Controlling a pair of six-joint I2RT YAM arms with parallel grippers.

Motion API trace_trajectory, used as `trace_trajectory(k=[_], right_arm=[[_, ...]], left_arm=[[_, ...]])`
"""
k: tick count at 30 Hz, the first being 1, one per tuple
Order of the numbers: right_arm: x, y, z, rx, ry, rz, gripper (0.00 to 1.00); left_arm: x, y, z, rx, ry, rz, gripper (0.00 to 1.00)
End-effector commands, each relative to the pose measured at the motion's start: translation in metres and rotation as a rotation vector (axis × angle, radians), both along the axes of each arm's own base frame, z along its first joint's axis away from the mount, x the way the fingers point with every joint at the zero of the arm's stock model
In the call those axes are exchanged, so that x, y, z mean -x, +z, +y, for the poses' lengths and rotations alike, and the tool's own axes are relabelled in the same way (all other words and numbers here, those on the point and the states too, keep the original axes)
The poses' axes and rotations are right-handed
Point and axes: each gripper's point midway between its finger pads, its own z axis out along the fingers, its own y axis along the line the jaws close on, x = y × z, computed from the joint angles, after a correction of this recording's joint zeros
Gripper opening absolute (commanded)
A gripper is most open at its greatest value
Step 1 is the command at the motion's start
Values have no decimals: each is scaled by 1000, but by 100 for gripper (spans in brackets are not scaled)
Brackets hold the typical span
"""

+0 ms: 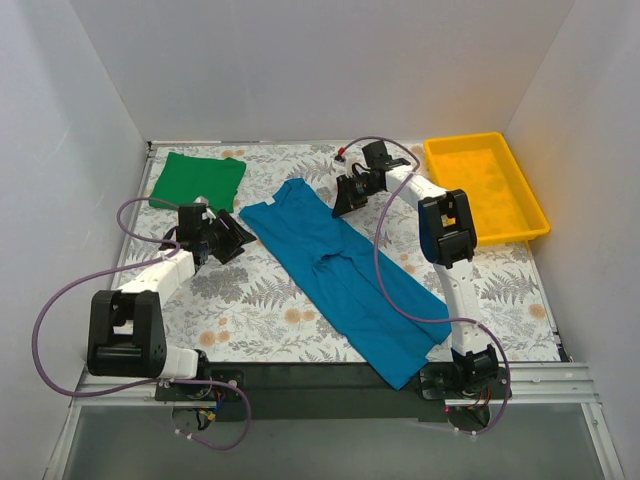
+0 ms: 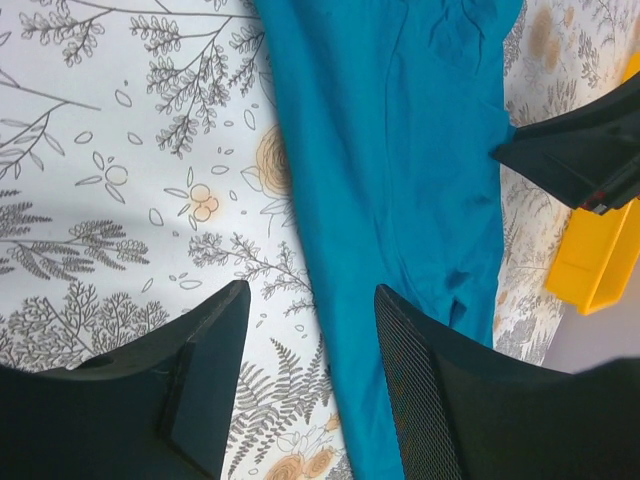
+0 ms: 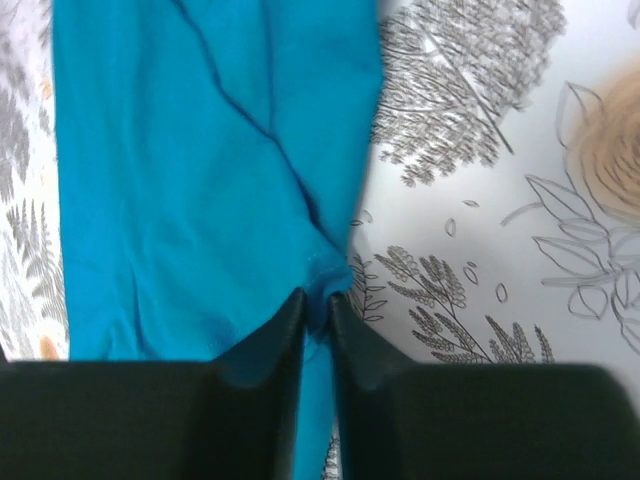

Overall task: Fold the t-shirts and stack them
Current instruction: Fold the tshirt

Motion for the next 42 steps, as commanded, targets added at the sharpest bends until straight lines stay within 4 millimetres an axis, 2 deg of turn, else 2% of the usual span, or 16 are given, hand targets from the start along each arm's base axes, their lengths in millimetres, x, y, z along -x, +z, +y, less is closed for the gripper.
trace_trajectory(k=[1,4,8,12,13,16,17,20,24,27,31,33,34,35,38,42], right_arm=[[-4,-29,-10,86,-65,41,17],[-16,-28,-21,100,-105,23,1],[-35,-26,-51,136,-189,6,1],[-57,-23,-103,168,-316,-2,1],[-60,-15,-109,159,-333,-12,1],[-56,-12,-127,139,-339,-14,1],[-48,-17,-130,143,-331,1,14],[-38,-8,-138,151,-297,-34,36],[-25,25,-144,169,-242,-149,49],[-8,35,-149,184,-208,-185,54],[32,72,-148,138,-95,-280,55],[49,80,-149,126,-61,-305,55],[57,98,-149,115,-46,-362,56],[70,93,-152,113,-38,-349,56],[87,109,-158,49,-33,-395,57],[89,123,-177,-10,-77,-414,57]], left_arm=[[9,8,1,-12,0,-20,51],[10,3,1,-11,-4,-6,51],[2,-2,-4,8,-15,6,51],[-18,-6,-15,22,-45,19,51],[-24,-15,-18,20,-52,45,51],[-47,-11,-40,16,-93,30,51],[-62,-13,-46,17,-99,30,51],[-91,-22,-63,10,-116,33,51],[-121,-32,-90,46,-153,44,51],[-147,-41,-101,48,-161,49,51],[-170,-59,-103,22,-125,89,49],[-174,-69,-103,16,-109,120,48],[-171,-84,-103,10,-109,163,47],[-181,-81,-105,10,-106,154,44],[-187,-96,-108,8,-111,190,33],[-198,-99,-114,27,-132,179,13]])
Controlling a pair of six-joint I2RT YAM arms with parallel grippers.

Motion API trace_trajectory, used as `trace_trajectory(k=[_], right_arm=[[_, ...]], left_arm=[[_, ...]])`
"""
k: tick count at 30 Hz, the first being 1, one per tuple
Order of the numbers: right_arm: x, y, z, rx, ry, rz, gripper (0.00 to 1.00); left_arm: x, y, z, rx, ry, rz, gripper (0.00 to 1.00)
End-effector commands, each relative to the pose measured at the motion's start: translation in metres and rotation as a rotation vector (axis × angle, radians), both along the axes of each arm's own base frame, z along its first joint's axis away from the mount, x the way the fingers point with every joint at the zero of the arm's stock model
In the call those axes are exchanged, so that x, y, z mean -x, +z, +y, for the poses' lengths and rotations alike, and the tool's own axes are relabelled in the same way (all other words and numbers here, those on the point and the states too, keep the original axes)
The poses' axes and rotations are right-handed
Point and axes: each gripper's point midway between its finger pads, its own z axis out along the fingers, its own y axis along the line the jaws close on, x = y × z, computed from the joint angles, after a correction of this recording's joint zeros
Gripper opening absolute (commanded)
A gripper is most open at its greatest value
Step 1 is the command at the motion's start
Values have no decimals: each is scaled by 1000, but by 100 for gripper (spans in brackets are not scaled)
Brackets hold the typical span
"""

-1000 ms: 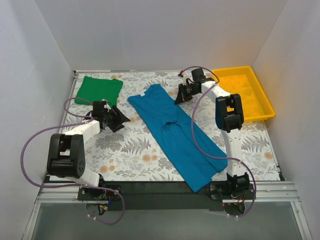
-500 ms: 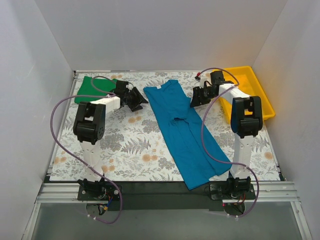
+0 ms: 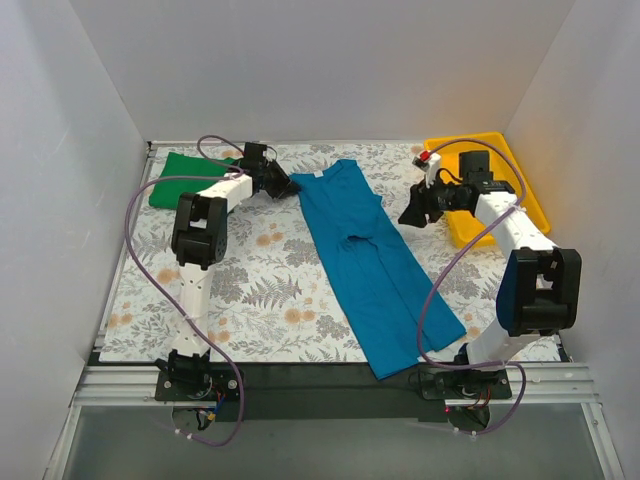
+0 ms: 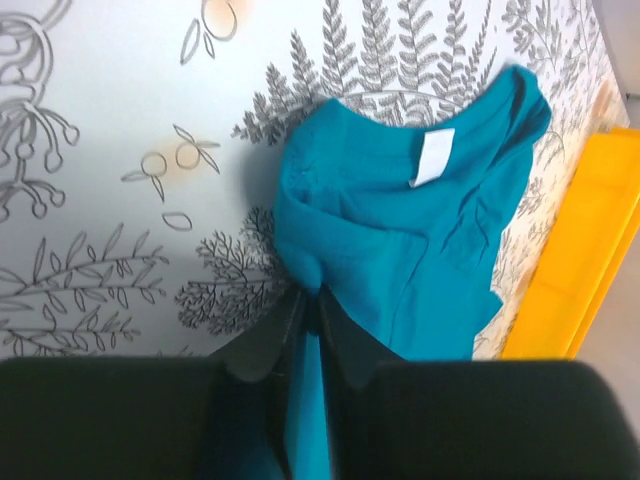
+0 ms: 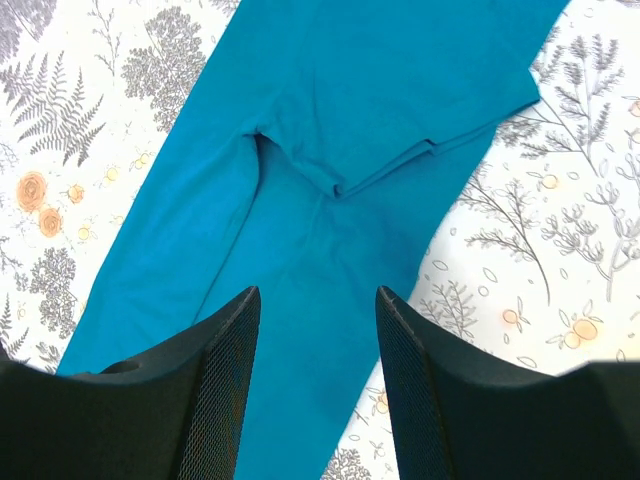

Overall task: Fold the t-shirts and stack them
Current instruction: Fold the tshirt

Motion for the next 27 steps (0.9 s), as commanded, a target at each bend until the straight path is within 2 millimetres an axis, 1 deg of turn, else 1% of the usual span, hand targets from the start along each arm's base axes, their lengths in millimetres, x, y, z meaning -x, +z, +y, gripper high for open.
trace_trajectory(k=[1,2,3,5,6,7,9,10,12,13,15,16,17,18,19,20,21,22,23,25,26,27], right_arm=[[3,11,-8,-90,31,-40,57],[5,11,-7,-100,38,-38,57],[4,8,-19,-108,8,-32,57],[5,7,-20,-121,9,-27,57],[5,7,-21,-124,8,-26,57],[6,5,-21,-127,10,-21,57],[6,5,-21,-131,13,-21,57],[7,4,-21,-131,16,-20,56],[8,4,-20,-135,29,-27,57],[10,5,-18,-144,37,-25,57],[13,5,-17,-147,55,-34,56],[14,5,-17,-149,60,-33,56],[16,4,-16,-150,66,-32,56],[17,5,-16,-150,77,-42,56],[18,5,-15,-150,82,-44,56],[19,5,-15,-147,88,-48,56],[20,3,-15,-135,96,-53,56],[21,2,-15,-125,103,-61,56],[22,0,-15,-116,107,-62,56],[23,-3,-13,-66,126,-88,56],[24,-4,-14,-47,131,-99,56],[28,-5,-8,-14,160,-122,56]], left_arm=[[14,-40,11,-75,1,122,8],[11,-39,12,-80,2,123,2],[3,-36,15,-93,13,108,0],[-2,-34,28,-111,39,114,0],[-9,-27,32,-114,52,97,0],[-12,-27,43,-128,72,101,0],[-19,-23,53,-139,93,97,0],[-26,-19,61,-144,110,90,0],[-32,-18,69,-146,118,86,0],[-41,-13,76,-145,131,79,0],[-48,-10,82,-139,139,74,0],[-56,-8,89,-135,151,64,0],[-59,-4,90,-120,147,56,0],[-63,-1,90,-111,137,42,4],[-65,4,91,-105,126,32,10],[-69,17,91,-104,118,4,22],[-69,24,92,-117,102,-20,27],[-69,31,93,-126,99,-35,29],[-65,53,94,-133,93,-68,31],[-61,76,97,-172,70,-144,36],[-56,131,100,-186,75,-250,38],[-38,116,103,-219,64,-219,41]])
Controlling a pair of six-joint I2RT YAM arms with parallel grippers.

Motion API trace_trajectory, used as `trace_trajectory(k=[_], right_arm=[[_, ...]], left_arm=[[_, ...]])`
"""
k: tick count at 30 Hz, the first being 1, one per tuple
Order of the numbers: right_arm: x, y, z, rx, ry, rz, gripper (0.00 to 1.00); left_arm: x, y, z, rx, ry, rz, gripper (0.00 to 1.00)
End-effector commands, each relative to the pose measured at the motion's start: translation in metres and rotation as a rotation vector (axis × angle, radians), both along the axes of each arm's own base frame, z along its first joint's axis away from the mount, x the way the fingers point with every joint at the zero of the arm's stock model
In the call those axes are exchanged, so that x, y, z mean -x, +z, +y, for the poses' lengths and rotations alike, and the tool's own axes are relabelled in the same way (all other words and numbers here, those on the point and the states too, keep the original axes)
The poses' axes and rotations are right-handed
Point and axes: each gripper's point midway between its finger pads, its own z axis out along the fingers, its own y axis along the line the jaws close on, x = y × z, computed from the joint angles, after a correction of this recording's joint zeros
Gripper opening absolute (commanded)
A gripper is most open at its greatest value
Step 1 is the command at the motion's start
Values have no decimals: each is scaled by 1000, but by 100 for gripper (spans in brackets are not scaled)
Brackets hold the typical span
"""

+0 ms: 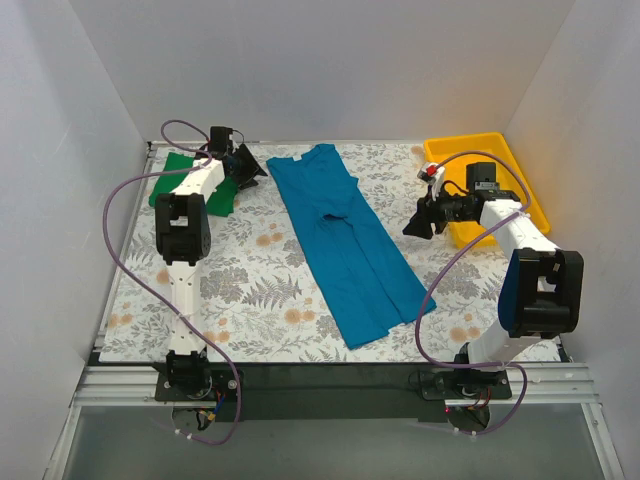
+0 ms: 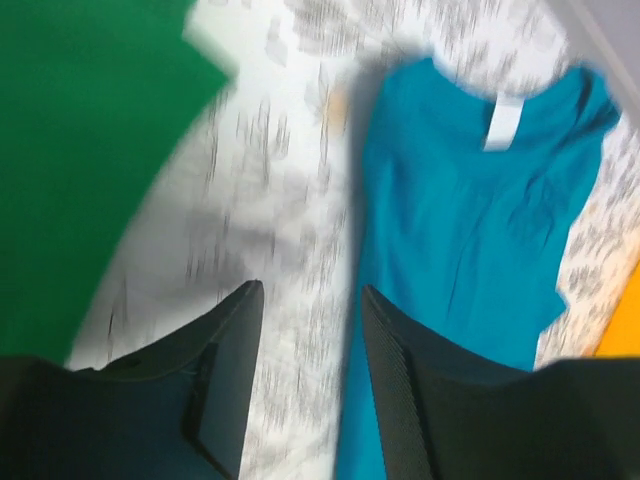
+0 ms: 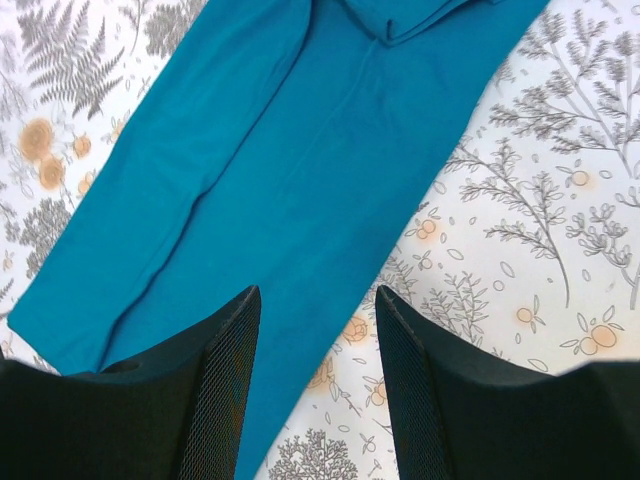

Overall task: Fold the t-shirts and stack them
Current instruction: Fold the tshirt

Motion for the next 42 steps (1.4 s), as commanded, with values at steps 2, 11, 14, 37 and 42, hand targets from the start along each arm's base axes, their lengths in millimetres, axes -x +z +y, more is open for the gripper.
trace_trajectory(k=[2,11,14,37,42], right_arm=[[14,4,8,103,76,-113,57],[32,28,-9,265,37,-419,73],[44,27,-8,240,7,-463,98],[-56,37,35,48,-30,-118,93],[-104,28,60,-21,-55,17,88]], left_arm=[[36,170,0,-139,-104,-382,46],[212,190,4,-127,-246,-580,92],[258,178,-1,-83,-314,-560,92],[349,146,-24,38,-461,-541,89],[347,142,-21,24,-446,-529,89]])
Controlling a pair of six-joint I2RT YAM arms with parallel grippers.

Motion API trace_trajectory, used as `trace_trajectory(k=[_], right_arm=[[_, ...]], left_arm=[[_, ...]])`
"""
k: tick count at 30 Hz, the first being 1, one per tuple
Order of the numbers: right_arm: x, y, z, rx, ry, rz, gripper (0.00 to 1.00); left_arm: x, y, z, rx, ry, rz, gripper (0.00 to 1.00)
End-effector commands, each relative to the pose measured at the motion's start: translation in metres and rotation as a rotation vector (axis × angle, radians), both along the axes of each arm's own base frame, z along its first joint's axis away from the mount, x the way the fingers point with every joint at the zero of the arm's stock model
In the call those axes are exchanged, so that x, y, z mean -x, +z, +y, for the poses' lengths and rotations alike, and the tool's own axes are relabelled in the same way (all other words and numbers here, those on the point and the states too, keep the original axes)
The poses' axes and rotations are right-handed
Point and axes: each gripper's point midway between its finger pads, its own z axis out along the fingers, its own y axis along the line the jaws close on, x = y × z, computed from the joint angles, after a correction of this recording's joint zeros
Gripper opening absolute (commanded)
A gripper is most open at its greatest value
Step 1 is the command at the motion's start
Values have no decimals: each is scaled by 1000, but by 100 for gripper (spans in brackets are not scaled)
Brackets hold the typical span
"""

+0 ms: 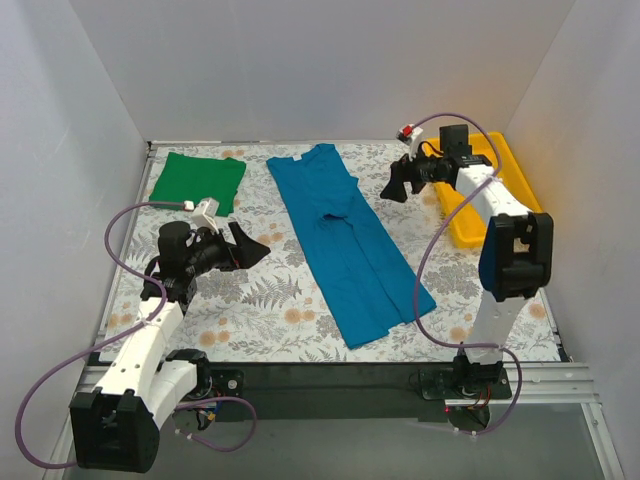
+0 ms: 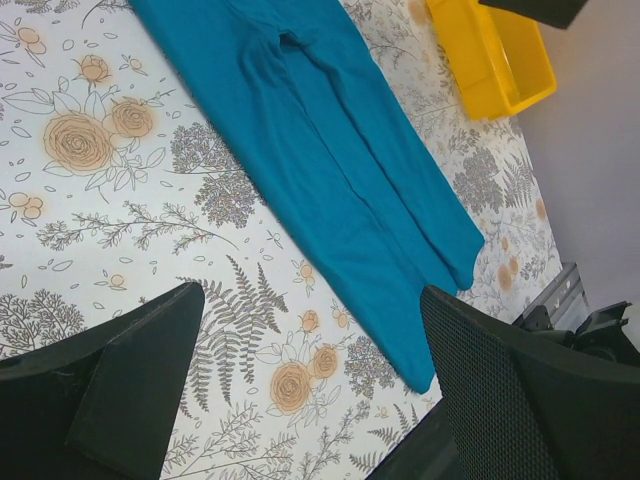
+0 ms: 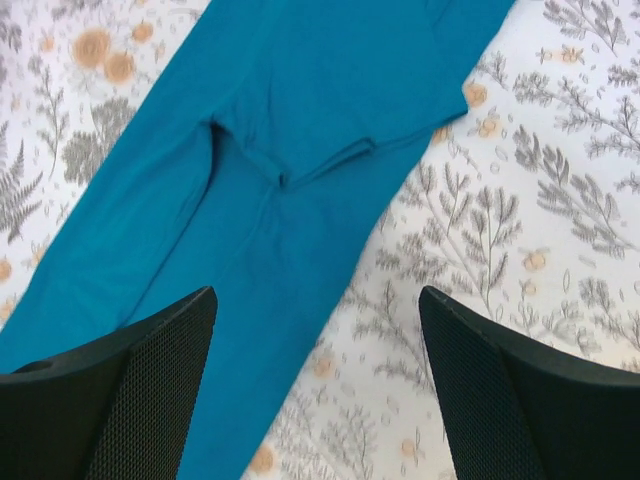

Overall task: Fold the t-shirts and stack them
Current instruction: Fold the tshirt

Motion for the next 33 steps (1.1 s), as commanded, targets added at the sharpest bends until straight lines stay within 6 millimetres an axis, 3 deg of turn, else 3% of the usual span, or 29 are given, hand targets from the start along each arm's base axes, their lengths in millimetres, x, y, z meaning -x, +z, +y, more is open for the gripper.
trace_trajectory(k=[1,4,5,6,8,10,11,12,21,33], right_arm=[[-21,11,21,-84,-19,91,87],[-49,10,31,-115,-46,120,87],[-54,-3,34,-123,-60,167,87],[-65,7,37,-132,-62,139,86],[-76,-8,41,-133,-94,181,87],[-92,-4,44,-132,-132,171,87],[-95,-14,45,-135,-141,195,88],[-105,-12,45,-125,-171,180,88],[-130,-32,48,-139,-228,180,94],[-145,-41,54,-185,-252,194,97]], left_arm=[[-1,4,0,-15,-9,-27,89],[-3,1,1,-20,-6,-17,89],[-3,0,1,-21,-4,-14,89],[-3,-1,1,-22,-2,-11,89],[-4,-3,1,-24,-1,-4,88],[-5,-5,2,-27,2,5,88],[-5,-5,2,-27,3,4,88],[-6,-5,2,-27,3,7,89],[-6,-10,2,-32,5,27,88],[-7,-14,2,-34,3,40,88]])
